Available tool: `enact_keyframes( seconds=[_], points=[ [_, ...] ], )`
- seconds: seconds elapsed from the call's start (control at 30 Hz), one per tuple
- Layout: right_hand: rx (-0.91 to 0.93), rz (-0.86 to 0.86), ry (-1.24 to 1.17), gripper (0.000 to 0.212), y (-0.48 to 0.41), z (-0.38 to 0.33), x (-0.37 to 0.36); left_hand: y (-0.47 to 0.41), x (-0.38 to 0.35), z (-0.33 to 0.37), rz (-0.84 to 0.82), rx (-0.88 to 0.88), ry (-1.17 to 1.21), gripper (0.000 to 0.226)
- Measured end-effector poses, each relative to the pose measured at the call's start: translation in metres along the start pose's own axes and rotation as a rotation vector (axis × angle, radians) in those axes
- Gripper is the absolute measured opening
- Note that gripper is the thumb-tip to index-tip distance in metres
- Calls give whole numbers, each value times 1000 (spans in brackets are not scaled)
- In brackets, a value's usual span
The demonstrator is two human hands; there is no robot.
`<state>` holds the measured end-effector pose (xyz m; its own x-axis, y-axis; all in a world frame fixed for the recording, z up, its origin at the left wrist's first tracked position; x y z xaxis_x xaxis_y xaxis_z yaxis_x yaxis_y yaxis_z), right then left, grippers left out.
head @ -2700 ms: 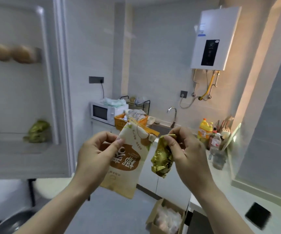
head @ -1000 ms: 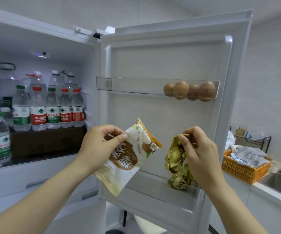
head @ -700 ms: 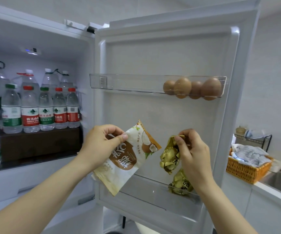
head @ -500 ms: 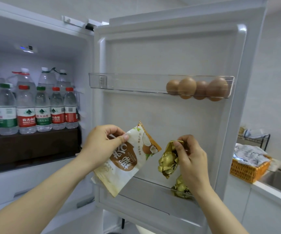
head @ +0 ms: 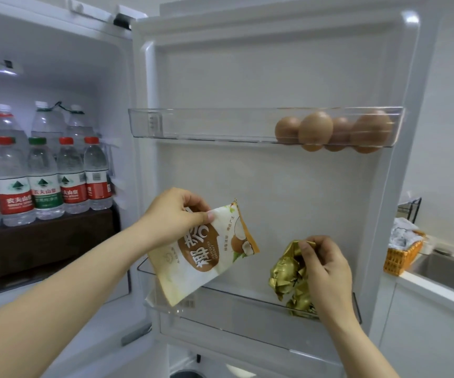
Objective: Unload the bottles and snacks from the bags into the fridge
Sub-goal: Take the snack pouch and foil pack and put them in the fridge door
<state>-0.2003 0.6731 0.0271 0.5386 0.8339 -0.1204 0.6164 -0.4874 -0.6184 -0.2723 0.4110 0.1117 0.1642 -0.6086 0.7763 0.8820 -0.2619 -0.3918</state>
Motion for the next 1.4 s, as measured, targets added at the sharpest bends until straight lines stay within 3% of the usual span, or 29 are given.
enact_keyframes(
  seconds=[0.23, 0.57, 0.7, 0.87, 0.97, 1.13, 1.27, 1.4],
  points=[
    [-15, -3, 43, 10, 3, 5, 0, -31, -31, 18, -211, -83, -184, 5],
    [-41, -2, 79, 7, 6, 8, 0, -53, -75, 10, -483, -118, -487, 19],
    [-39, 0, 93, 7, 6, 7, -1, -54, -81, 17, -463, -200, -590, 17],
    [-49, 20, 101, 5, 5, 9, 1, -42, -95, 32, -287, -508, -827, 37],
    [-39, 12, 119, 5, 5, 9, 0, -31, -95, 32, -215, -586, -731, 36],
    [-32, 3, 130, 6, 5, 9, -2, -9, -67, 6, -27, -472, -514, 31],
    [-33, 1, 119, 8, 6, 9, -2, 7, -44, -30, 118, -204, -469, 39],
    [-39, -15, 128, 7, 6, 9, -4, 12, -44, -60, 30, 52, -537, 53]
  ],
)
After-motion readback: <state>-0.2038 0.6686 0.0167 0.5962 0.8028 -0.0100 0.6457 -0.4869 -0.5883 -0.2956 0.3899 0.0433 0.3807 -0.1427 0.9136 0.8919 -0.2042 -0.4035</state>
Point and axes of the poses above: each hand's wrist, its own y-axis away from the middle knuckle, its own x-axis out of the back of the hand, z = x × y, the point moved 10 cm from there along -y, towards the middle knuckle, and after that the axes turned 12 degrees about -y, right-handed, at the moved point
